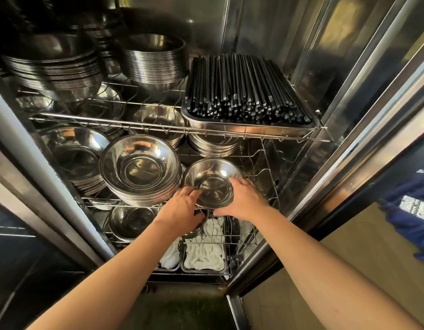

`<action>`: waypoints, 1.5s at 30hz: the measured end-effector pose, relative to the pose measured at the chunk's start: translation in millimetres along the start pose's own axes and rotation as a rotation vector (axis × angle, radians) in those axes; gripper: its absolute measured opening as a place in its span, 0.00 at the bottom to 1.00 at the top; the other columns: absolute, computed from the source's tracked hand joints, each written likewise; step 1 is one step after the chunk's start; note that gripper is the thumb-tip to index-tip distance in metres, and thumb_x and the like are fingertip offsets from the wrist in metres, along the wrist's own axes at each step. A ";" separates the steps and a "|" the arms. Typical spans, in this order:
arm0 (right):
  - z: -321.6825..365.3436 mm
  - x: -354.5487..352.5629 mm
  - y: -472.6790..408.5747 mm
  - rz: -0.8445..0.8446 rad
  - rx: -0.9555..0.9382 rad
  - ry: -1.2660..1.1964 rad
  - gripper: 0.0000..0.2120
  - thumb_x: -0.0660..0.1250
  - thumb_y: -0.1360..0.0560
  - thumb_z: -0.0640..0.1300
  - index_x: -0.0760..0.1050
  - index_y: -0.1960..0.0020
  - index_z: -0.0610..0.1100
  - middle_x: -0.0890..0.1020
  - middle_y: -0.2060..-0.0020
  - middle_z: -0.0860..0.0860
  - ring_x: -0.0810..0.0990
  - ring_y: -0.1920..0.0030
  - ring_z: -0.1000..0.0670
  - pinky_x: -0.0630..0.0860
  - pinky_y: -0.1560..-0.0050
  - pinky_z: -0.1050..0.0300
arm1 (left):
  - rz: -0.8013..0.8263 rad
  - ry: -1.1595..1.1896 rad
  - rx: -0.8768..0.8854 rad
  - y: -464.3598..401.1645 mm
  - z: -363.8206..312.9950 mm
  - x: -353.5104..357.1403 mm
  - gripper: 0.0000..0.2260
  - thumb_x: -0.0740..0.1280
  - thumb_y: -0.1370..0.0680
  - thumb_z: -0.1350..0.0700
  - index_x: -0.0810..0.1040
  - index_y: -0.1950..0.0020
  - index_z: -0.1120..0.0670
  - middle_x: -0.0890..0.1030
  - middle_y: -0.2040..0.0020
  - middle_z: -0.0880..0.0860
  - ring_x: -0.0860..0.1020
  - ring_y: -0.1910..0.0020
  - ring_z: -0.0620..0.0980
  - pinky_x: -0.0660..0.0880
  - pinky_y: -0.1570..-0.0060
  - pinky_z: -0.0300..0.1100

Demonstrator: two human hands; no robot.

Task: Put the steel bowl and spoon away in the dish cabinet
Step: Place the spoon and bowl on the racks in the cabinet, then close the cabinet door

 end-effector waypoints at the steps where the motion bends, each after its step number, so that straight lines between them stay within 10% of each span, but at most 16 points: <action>1: 2.0 -2.7 2.3 -0.002 -0.010 0.008 0.54 0.77 0.42 0.69 0.63 0.24 0.51 0.65 0.24 0.49 0.62 0.24 0.42 0.69 0.32 0.39 | 0.004 -0.021 0.004 1.9 1.0 -2.6 0.32 0.69 0.23 0.45 0.63 0.22 0.52 0.67 0.23 0.55 0.64 0.25 0.56 0.67 0.28 0.52; 8: 18.8 -18.0 52.0 -0.120 0.023 0.203 0.18 0.72 0.25 0.50 0.75 0.37 0.47 0.79 0.43 0.48 0.80 0.43 0.43 0.79 0.48 0.46 | 0.032 -0.238 0.099 20.2 0.8 -23.4 0.23 0.66 0.23 0.42 0.71 0.30 0.49 0.77 0.33 0.51 0.75 0.34 0.55 0.75 0.39 0.54; 15: 7.7 -3.6 149.3 -0.178 0.188 0.266 0.06 0.66 0.22 0.45 0.76 0.47 0.45 0.82 0.50 0.47 0.81 0.48 0.42 0.73 0.59 0.52 | 0.102 -0.374 0.366 56.4 -40.1 -12.3 0.18 0.63 0.22 0.42 0.75 0.36 0.49 0.80 0.39 0.51 0.78 0.40 0.54 0.73 0.42 0.52; 36: -151.6 2.9 637.4 -0.472 0.783 0.150 0.11 0.61 0.21 0.57 0.73 0.46 0.50 0.78 0.51 0.52 0.77 0.47 0.49 0.76 0.54 0.51 | -0.082 -0.095 1.135 328.9 -427.6 55.5 0.19 0.59 0.20 0.41 0.76 0.35 0.49 0.79 0.43 0.51 0.78 0.43 0.54 0.77 0.47 0.49; 45: -212.3 -5.8 734.2 -0.518 0.626 0.172 0.14 0.63 0.22 0.56 0.76 0.43 0.48 0.80 0.49 0.50 0.78 0.46 0.47 0.74 0.54 0.52 | -0.260 0.512 0.828 416.6 -537.4 76.5 0.32 0.73 0.30 0.39 0.65 0.38 0.56 0.71 0.47 0.54 0.76 0.48 0.59 0.75 0.51 0.48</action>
Point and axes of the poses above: each hand's wrist, its own y-axis away from the middle knuckle, its own x-axis out of the palm, z = x × y, the point moved 6 cm from there along -y, towards the middle knuckle
